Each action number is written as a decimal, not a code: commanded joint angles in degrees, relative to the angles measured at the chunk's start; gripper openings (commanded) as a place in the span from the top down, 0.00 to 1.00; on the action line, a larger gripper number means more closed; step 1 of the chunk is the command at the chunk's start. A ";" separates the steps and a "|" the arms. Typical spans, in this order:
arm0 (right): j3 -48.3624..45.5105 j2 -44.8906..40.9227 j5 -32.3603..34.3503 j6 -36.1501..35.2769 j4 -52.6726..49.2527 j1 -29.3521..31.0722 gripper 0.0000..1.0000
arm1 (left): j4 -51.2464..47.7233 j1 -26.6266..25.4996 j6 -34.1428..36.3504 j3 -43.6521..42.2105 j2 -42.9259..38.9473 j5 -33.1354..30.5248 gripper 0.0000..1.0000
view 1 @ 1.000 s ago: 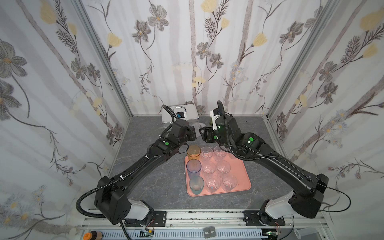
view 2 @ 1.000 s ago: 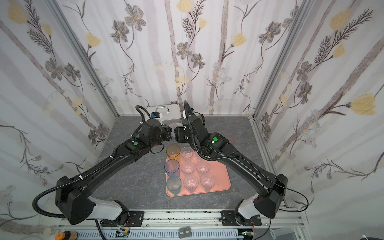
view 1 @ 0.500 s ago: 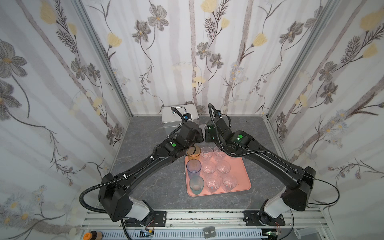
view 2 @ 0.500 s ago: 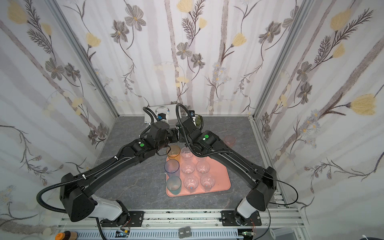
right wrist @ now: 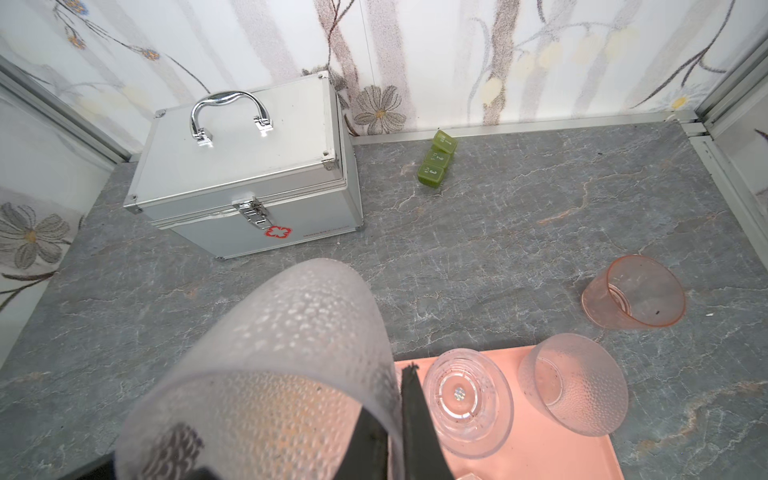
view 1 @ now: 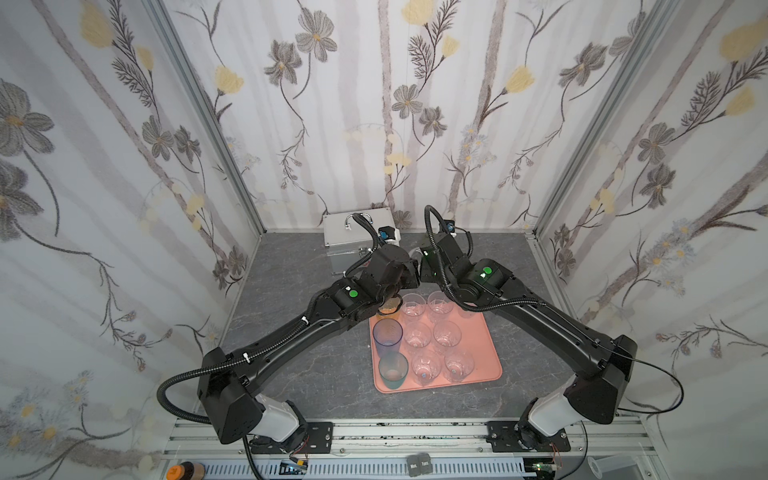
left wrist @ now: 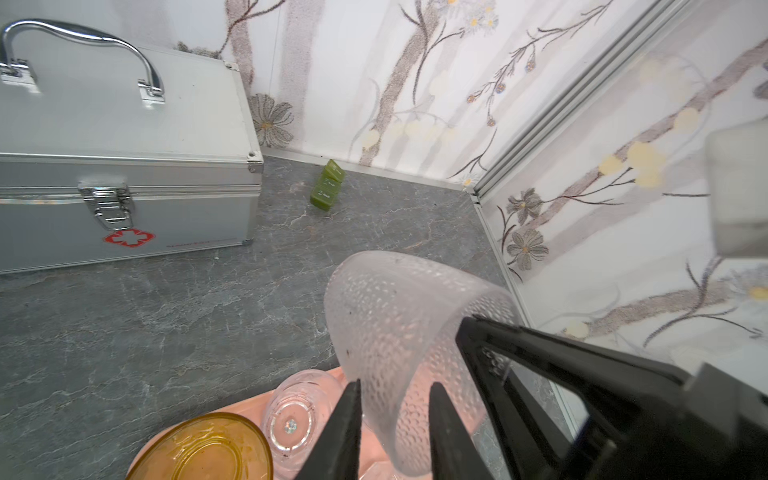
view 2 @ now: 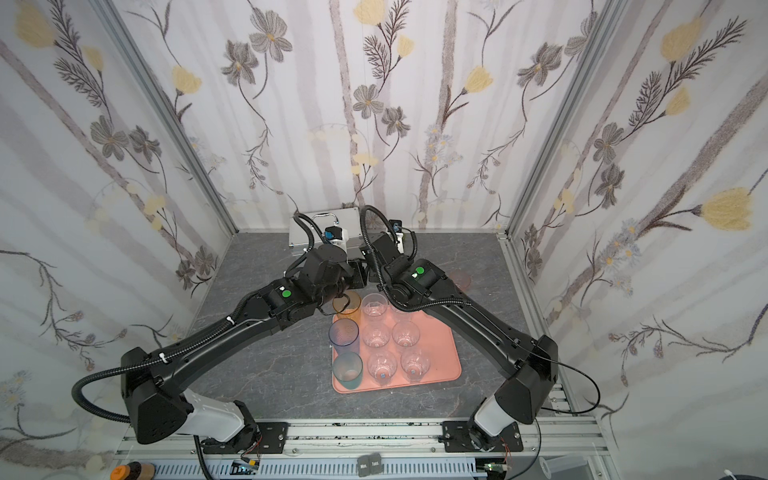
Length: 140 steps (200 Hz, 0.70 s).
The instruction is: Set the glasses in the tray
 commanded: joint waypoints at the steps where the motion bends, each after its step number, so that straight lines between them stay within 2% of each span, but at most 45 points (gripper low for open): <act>1: -1.88 -1.92 -2.37 0.51 1.24 -1.95 0.98 | 4.17 -0.18 -0.39 -0.77 -2.47 0.83 0.64; 37: -5.65 -8.95 -6.32 -2.09 -3.19 -6.60 0.98 | 4.24 0.03 3.21 -4.97 -6.88 -3.36 0.49; 70: -11.52 -17.47 -13.76 -7.53 -14.67 -16.03 0.98 | 5.15 1.81 9.62 -12.88 -11.54 -9.87 0.35; 88: -16.26 -23.10 -16.20 -10.21 -21.12 -21.82 0.98 | 7.93 3.91 11.81 -19.30 -15.29 -12.16 0.32; 109: -22.41 -27.97 -20.11 -12.02 -25.45 -27.32 0.99 | 13.06 6.37 12.60 -26.46 -19.10 -11.65 0.30; 140: -31.57 -28.68 -22.43 -12.04 -23.02 -29.32 0.99 | 17.57 7.59 12.63 -31.85 -20.19 -10.41 0.29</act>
